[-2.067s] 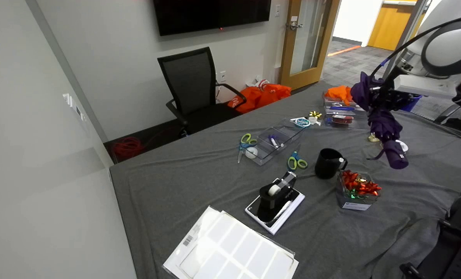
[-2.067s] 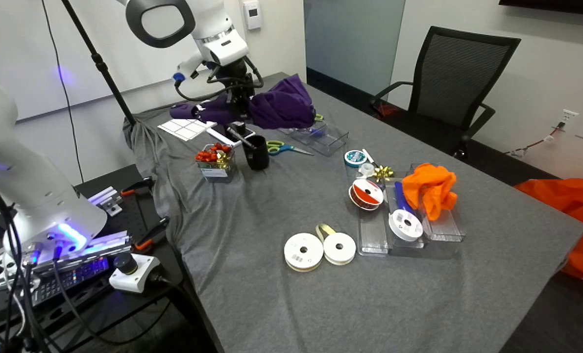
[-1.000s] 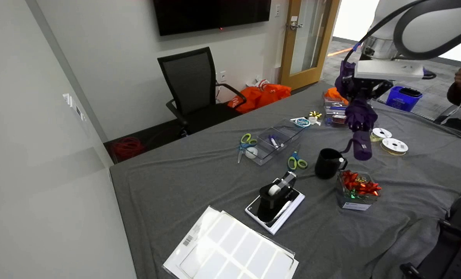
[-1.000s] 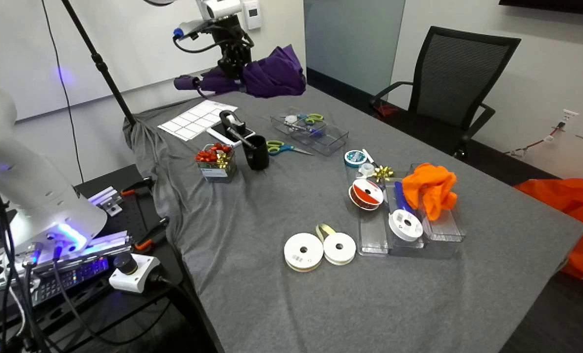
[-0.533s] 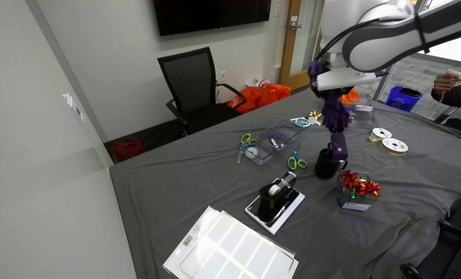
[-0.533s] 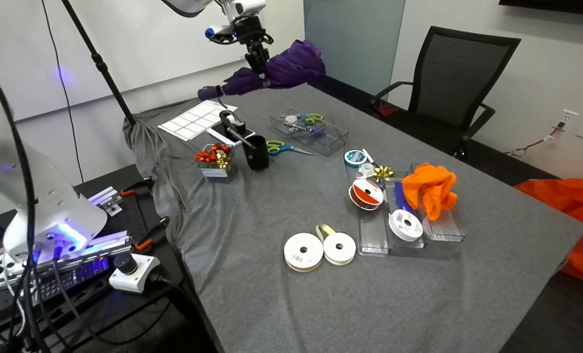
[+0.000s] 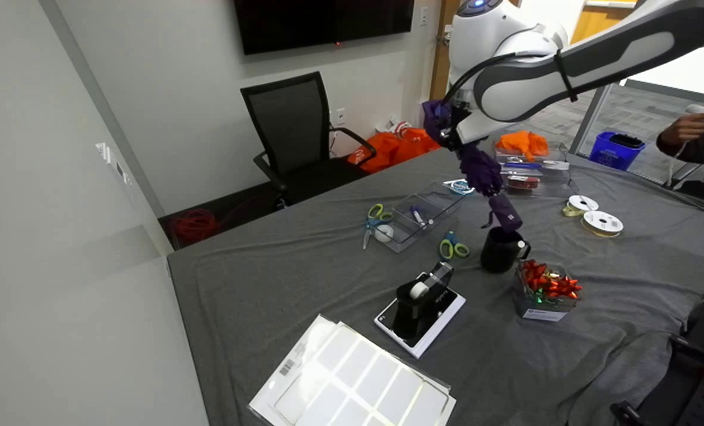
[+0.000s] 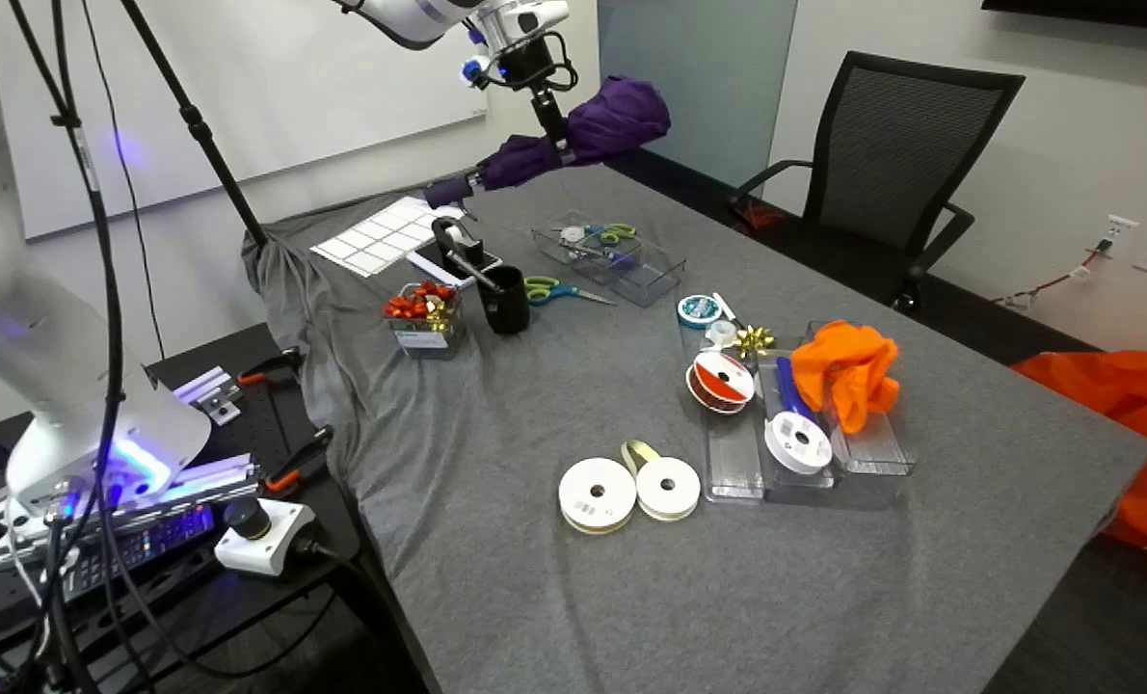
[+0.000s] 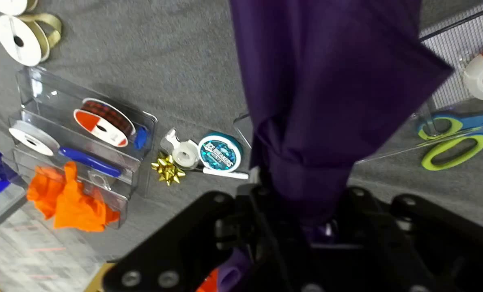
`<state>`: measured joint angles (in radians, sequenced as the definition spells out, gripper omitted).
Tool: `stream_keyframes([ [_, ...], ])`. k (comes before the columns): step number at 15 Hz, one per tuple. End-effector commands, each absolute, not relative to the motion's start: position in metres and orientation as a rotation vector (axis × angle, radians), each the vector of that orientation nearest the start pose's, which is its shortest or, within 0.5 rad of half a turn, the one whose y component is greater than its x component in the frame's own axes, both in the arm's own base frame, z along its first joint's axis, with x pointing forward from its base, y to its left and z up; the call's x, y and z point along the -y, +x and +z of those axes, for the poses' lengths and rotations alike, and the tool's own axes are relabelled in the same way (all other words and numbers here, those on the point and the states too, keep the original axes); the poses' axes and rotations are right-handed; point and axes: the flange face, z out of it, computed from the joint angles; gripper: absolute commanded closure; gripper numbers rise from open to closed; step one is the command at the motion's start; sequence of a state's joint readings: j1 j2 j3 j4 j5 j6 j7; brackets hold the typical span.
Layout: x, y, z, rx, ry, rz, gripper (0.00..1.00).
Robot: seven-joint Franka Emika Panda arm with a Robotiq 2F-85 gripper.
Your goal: Move the purple umbrella to the back left.
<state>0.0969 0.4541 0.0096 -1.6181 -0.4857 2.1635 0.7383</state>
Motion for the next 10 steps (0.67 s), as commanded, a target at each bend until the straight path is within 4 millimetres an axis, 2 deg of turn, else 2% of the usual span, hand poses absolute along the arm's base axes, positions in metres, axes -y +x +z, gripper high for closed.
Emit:
stream_keyframes([
  [1,-0.058,0.7,0.382,-0.321,-3.449,-0.534,0.93],
  [2,-0.057,0.698,0.384,-0.412,-3.443,-0.568,0.93],
  [3,-0.056,0.695,0.376,-0.447,-3.423,-0.49,0.71],
  [8,-0.058,0.696,0.377,-0.434,-3.433,-0.516,0.71],
  [9,-0.063,0.697,0.375,-0.419,-3.45,-0.498,0.93],
  [10,-0.073,0.7,0.368,-0.334,-3.43,-0.465,0.93],
])
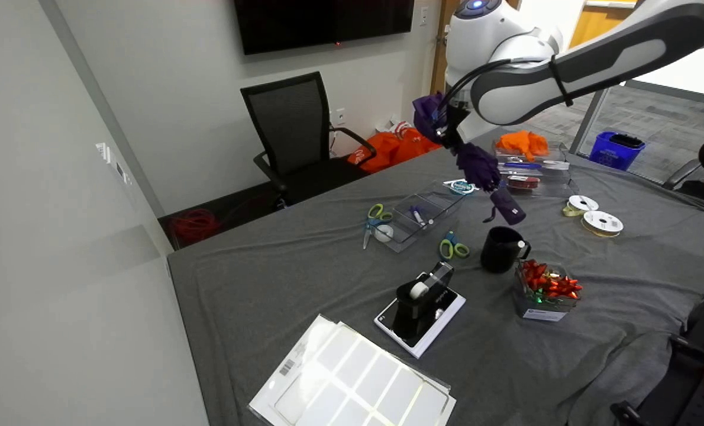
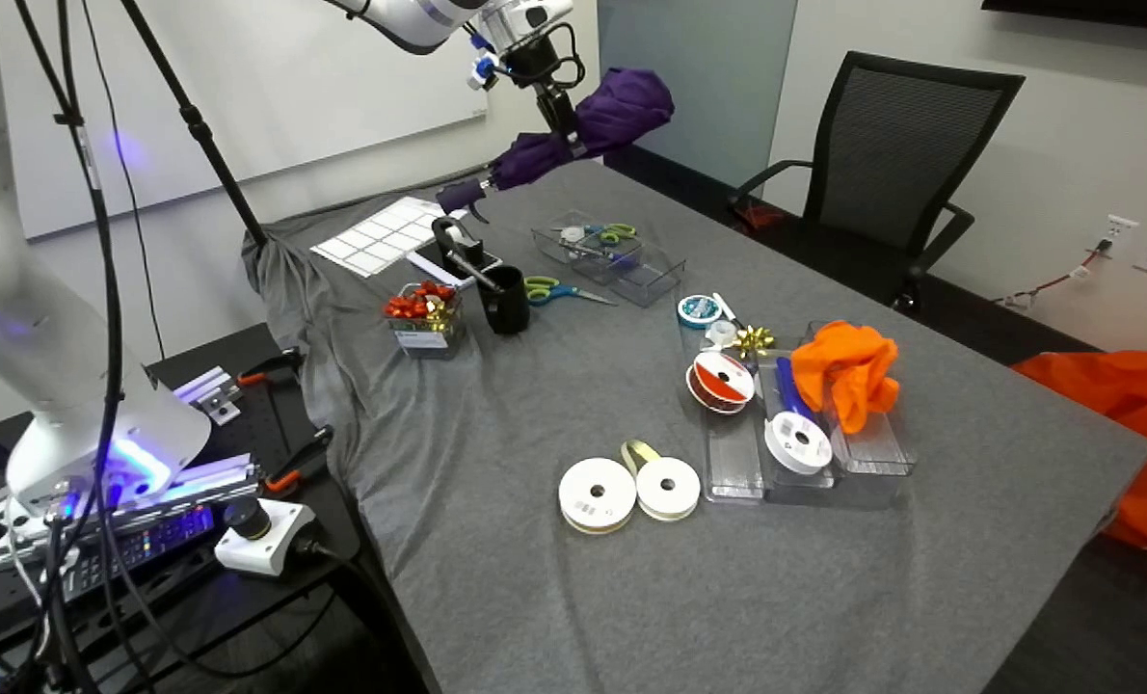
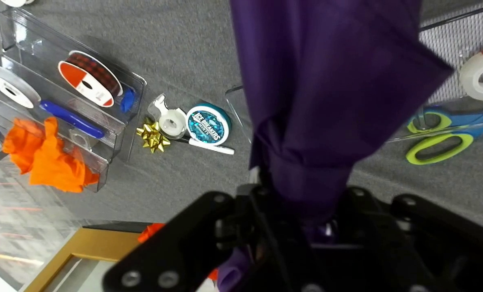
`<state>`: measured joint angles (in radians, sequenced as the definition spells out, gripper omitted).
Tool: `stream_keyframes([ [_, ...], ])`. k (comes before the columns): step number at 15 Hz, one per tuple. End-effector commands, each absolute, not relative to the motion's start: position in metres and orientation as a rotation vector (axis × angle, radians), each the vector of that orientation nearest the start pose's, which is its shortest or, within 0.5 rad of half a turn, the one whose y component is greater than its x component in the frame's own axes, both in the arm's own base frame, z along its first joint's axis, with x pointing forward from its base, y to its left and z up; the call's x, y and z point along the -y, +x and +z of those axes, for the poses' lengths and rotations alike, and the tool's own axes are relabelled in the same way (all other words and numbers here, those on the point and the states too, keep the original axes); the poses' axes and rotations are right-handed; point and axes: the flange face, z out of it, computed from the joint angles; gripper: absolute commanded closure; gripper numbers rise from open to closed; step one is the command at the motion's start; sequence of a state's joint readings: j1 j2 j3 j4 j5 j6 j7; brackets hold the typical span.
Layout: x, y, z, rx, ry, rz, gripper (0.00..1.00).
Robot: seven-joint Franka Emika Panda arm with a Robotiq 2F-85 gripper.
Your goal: Move the purple umbrella to the back left.
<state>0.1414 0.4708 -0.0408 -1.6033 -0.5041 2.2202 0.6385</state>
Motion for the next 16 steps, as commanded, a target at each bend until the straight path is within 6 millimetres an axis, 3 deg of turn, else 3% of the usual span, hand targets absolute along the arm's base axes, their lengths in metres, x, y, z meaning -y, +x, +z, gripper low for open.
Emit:
stream_keyframes([
  [1,-0.082,0.704,0.362,-0.299,-3.392,-0.474,0.93],
  [4,-0.113,0.714,0.337,-0.168,-3.278,-0.378,0.93],
  [6,-0.133,0.725,0.327,-0.171,-3.175,-0.374,0.93],
  [16,-0.202,0.763,0.275,-0.477,-2.86,-0.269,0.93],
])
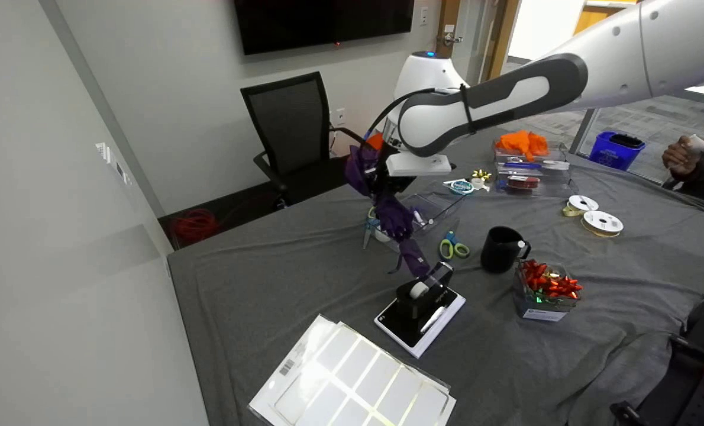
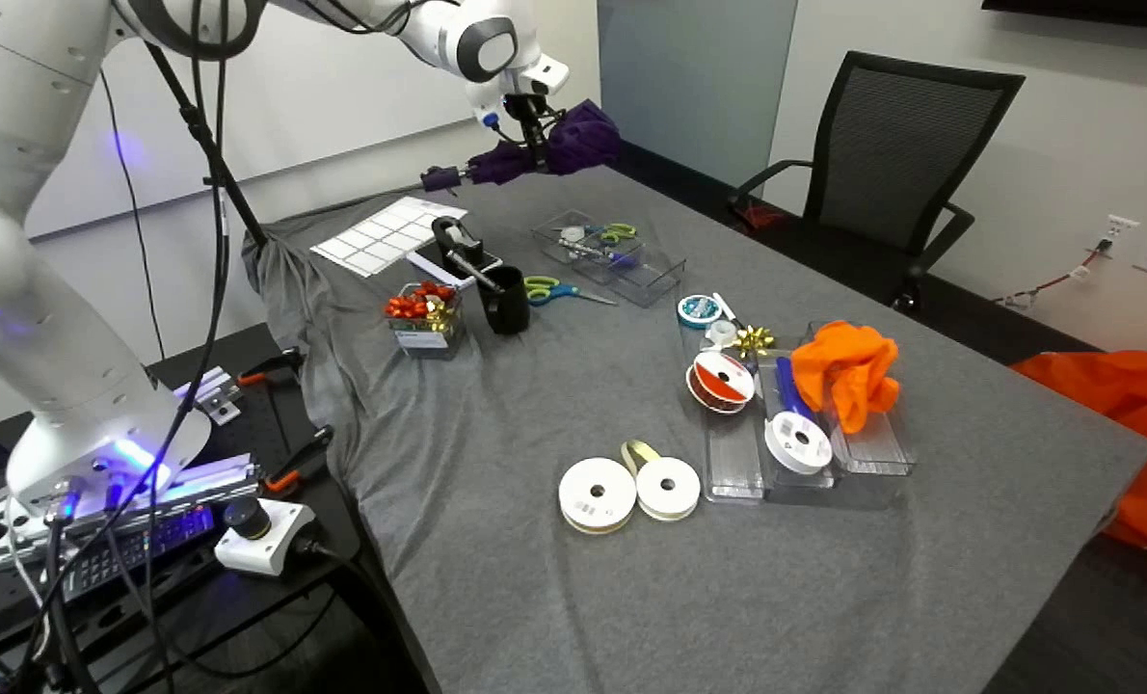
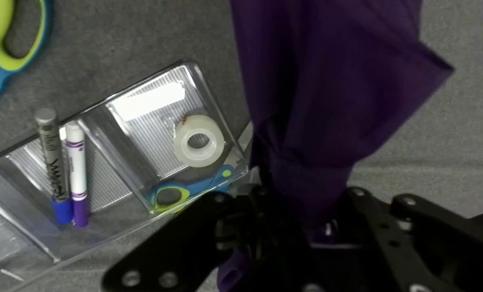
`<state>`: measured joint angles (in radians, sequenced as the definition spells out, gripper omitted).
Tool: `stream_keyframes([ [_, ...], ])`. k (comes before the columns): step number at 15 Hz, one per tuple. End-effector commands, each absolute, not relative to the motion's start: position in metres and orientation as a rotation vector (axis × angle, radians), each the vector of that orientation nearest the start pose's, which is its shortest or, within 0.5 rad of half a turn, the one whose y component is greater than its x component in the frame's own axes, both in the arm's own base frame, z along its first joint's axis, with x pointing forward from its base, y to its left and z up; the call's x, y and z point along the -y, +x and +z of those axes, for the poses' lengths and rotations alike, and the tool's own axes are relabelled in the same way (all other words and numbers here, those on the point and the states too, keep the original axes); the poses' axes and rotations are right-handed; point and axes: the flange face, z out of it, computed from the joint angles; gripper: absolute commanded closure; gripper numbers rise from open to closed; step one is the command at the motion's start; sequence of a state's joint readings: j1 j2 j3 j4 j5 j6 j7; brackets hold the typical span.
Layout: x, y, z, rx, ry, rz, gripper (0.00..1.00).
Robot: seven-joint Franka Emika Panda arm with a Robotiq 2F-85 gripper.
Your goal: Move the purple umbrella to the back left.
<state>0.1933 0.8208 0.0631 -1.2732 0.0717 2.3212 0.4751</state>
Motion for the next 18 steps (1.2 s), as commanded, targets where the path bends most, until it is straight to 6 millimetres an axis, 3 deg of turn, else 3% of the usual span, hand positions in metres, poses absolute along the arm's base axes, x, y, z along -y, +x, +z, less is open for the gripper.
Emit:
stream_keyframes([
  [1,-0.208,0.766,0.269,-0.489,-2.849,-0.268,0.93],
  [7,-0.237,0.783,0.258,-0.557,-2.779,-0.307,0.93],
  [18,-0.231,0.787,0.218,-0.596,-2.873,-0.097,0.93],
])
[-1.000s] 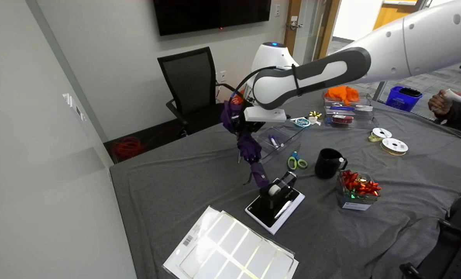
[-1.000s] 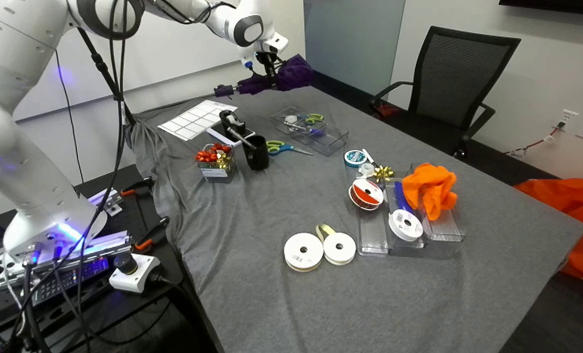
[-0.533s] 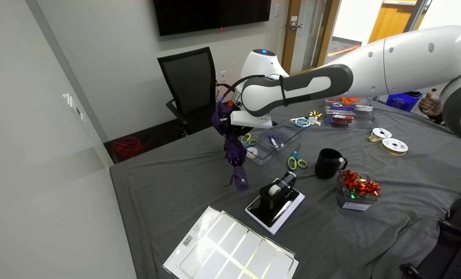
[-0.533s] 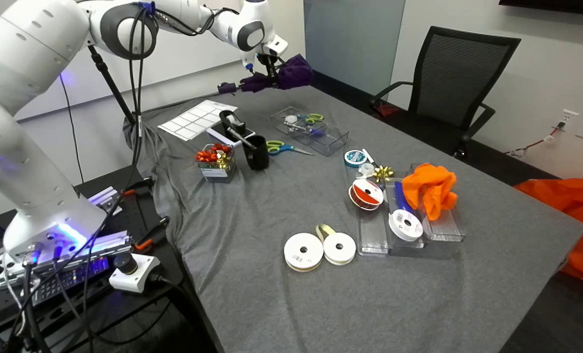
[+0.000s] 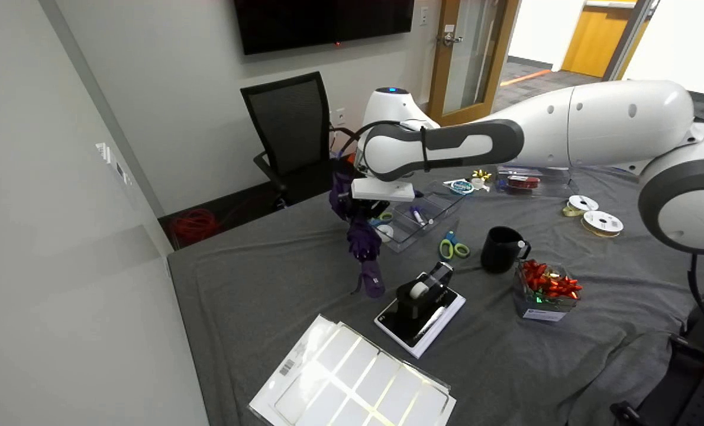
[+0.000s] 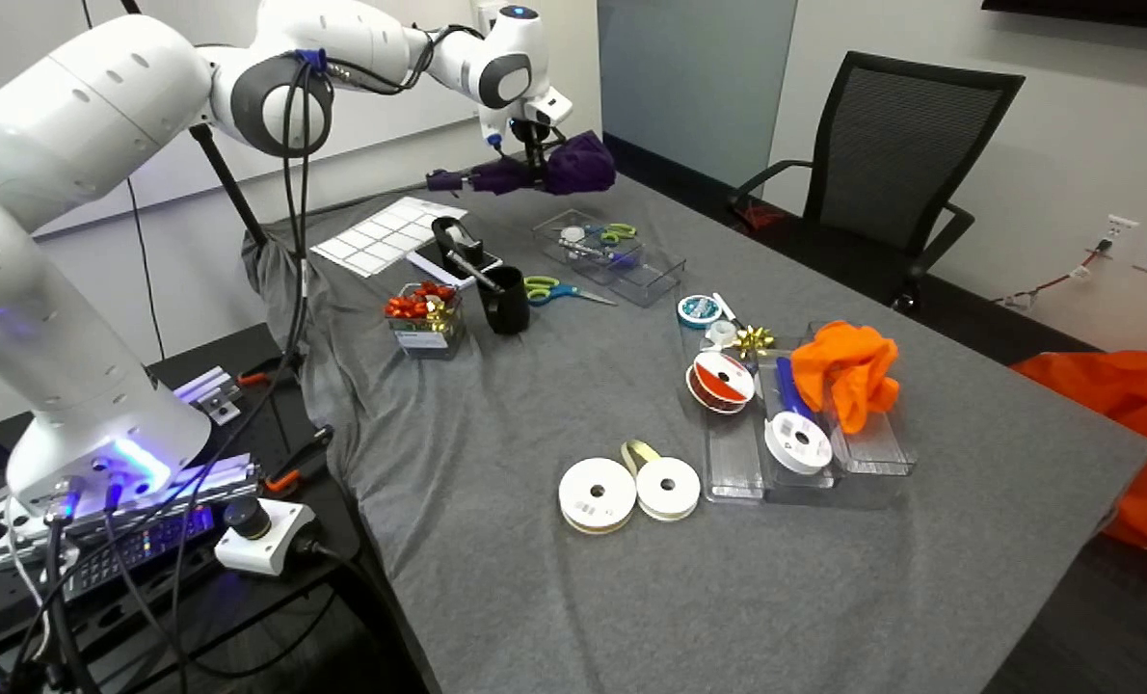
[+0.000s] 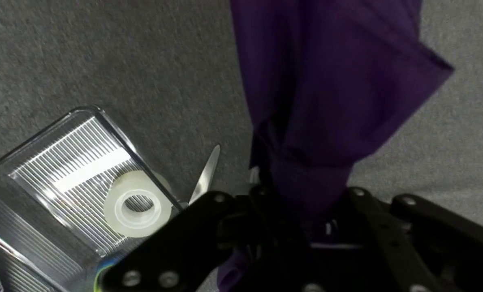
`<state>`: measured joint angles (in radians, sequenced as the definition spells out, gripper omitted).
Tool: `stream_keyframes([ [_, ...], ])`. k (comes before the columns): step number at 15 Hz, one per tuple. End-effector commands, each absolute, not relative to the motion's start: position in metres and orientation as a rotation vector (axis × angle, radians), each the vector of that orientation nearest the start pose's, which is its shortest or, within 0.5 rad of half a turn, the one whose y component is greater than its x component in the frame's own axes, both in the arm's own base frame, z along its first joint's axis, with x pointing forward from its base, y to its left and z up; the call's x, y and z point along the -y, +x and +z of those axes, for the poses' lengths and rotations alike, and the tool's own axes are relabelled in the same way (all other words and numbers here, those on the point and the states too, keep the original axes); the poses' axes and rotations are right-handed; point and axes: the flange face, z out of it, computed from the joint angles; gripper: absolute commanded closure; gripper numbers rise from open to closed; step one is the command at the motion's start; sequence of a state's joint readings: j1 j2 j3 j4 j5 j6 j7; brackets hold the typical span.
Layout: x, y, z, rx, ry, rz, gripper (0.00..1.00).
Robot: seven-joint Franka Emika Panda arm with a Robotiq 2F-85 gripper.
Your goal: Move the purple umbrella to the back left.
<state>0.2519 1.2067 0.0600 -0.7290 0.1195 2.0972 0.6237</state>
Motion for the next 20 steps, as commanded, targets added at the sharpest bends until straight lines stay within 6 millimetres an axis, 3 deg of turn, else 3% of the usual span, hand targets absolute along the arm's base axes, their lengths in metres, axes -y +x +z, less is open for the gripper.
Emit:
stream_keyframes([
  [1,-0.23,0.787,0.214,-0.597,-2.878,-0.094,0.93],
  [10,-0.234,0.791,0.2,-0.58,-2.877,-0.173,0.93],
  [11,-0.233,0.79,0.198,-0.582,-2.886,-0.165,0.62],
  [12,-0.233,0.79,0.197,-0.58,-2.89,-0.164,0.45],
  [18,-0.232,0.791,0.201,-0.562,-2.91,-0.178,0.04],
  [20,-0.231,0.791,0.206,-0.544,-2.915,-0.176,0.0],
])
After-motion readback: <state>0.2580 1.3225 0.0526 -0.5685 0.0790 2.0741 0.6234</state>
